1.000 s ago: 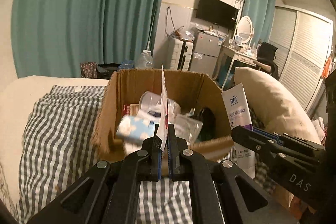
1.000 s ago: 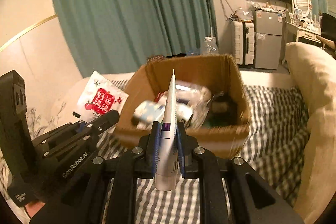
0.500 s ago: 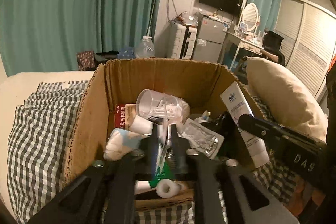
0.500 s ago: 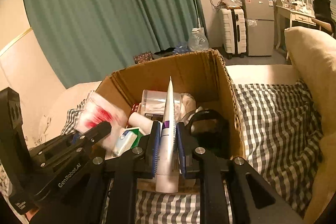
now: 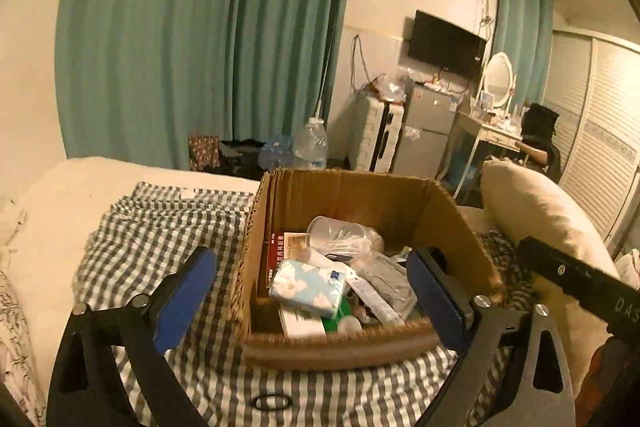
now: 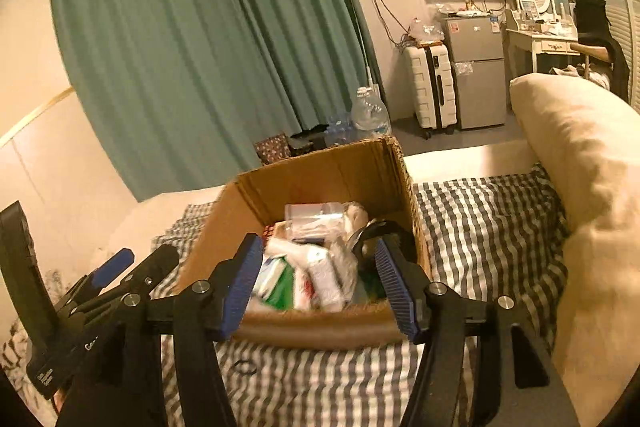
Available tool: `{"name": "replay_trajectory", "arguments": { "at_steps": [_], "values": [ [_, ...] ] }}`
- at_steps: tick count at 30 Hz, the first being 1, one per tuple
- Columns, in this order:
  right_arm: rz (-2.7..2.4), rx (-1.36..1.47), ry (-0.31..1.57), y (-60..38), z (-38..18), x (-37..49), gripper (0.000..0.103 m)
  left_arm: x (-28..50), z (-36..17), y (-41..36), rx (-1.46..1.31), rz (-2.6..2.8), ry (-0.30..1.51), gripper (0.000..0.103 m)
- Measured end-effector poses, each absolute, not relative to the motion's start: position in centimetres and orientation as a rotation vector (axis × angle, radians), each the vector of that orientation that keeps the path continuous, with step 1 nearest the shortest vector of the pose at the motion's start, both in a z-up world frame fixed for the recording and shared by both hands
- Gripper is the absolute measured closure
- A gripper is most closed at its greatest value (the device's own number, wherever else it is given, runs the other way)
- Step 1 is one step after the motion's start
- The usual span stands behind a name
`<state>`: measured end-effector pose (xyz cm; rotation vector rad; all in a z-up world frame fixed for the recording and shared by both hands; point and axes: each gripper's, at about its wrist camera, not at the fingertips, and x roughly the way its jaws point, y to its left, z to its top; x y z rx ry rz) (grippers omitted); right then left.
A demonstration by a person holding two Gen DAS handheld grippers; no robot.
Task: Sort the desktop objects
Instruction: 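Move both grippers back to the hair tie and bead bracelet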
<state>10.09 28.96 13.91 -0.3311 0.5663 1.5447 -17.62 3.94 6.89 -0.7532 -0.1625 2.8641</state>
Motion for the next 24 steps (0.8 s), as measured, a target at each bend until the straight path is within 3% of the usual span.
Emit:
{"name": "replay_trajectory", "arguments": {
  "at_steps": [7,16,18,24],
  "values": [
    [1.564,-0.399,0.553,22.1,12.6,6.8,0.04,-11.3,5.5,4.0,-0.785,2.844,-0.032,0.0],
    [1.509,-0.559,0.666,18.6,3.4,5.4,0.039,-8.7,-4.9,3.1,-1.126,2.784,-0.021,0.0],
    [1.483,-0.592,0.668,18.1,1.3,5.4,0.032,-8.7,-7.0,3.1,-1.186,2.758,-0.012,0.0],
    [1.415,-0.73,0.745,17.9,-3.9,5.5,0.026,-8.3,-10.5,3.6,-1.226,2.765,0.12,0.0]
  ]
}}
